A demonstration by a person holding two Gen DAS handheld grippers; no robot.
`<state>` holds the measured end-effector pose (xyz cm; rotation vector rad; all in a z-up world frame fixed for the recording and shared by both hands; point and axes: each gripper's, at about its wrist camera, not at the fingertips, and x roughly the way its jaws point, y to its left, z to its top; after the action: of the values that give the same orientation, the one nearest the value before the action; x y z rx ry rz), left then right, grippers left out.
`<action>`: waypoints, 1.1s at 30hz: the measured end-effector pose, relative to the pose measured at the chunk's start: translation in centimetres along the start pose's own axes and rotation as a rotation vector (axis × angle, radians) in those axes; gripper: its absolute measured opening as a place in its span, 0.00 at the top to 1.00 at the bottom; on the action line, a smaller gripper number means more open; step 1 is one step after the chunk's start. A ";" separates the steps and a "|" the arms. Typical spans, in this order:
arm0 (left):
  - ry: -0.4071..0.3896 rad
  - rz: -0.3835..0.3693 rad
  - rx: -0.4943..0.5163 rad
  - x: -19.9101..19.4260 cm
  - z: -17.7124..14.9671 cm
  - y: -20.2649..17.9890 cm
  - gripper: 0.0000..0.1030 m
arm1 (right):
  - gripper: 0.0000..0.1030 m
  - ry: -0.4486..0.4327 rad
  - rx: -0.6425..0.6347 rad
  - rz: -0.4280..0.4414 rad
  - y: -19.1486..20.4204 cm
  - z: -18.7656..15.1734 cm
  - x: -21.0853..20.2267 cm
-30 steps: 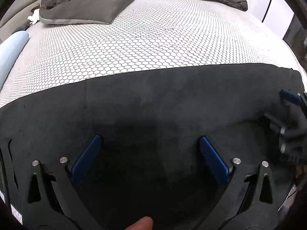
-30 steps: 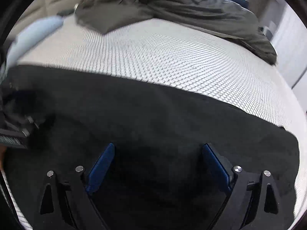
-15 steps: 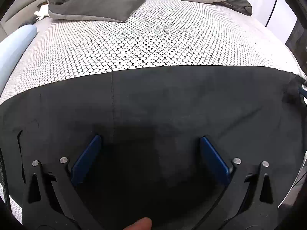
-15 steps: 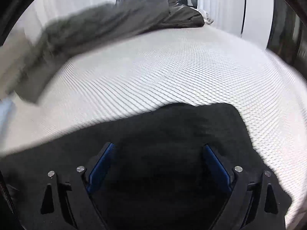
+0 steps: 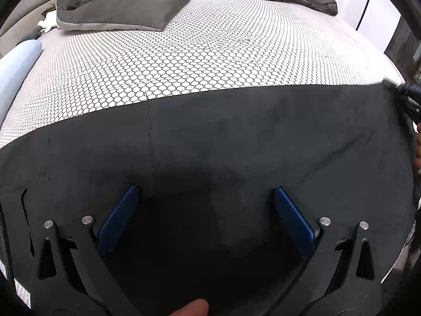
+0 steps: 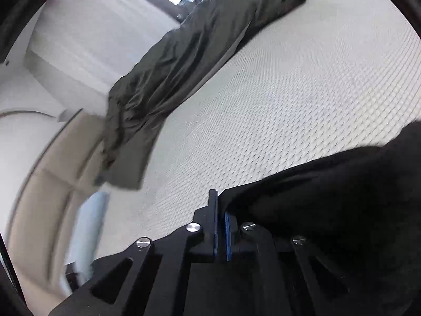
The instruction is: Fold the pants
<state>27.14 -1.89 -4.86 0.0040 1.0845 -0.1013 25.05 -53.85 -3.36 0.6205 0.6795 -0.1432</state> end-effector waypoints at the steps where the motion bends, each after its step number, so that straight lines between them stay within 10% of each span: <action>1: -0.002 -0.001 -0.002 0.1 0.1 0.0 0.01 | 0.87 0.009 -0.010 -0.081 -0.3 0.0 0.6; 12: -0.096 -0.062 0.041 -1.7 2.6 -1.9 0.01 | 0.65 0.032 -0.304 -0.160 6.2 -4.4 -6.8; 19: -0.021 -0.030 0.005 3.0 5.1 -2.0 0.01 | 0.64 0.261 -0.642 -0.097 16.7 -11.2 2.0; 22: -0.011 0.025 0.003 3.6 5.0 -0.6 0.00 | 0.65 0.251 -0.768 -0.195 18.1 -12.7 3.5; 28: -0.024 0.141 -0.092 3.1 4.3 4.7 0.00 | 0.51 0.085 -0.677 -0.603 11.0 -8.4 1.6; 33: -0.032 0.084 -0.122 0.6 3.8 4.3 0.01 | 0.51 0.048 -0.513 -0.516 8.5 -5.8 -2.7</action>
<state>31.11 2.18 -3.85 -0.0616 1.0556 0.0401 22.57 -43.82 -1.03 -0.0531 0.8735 -0.4174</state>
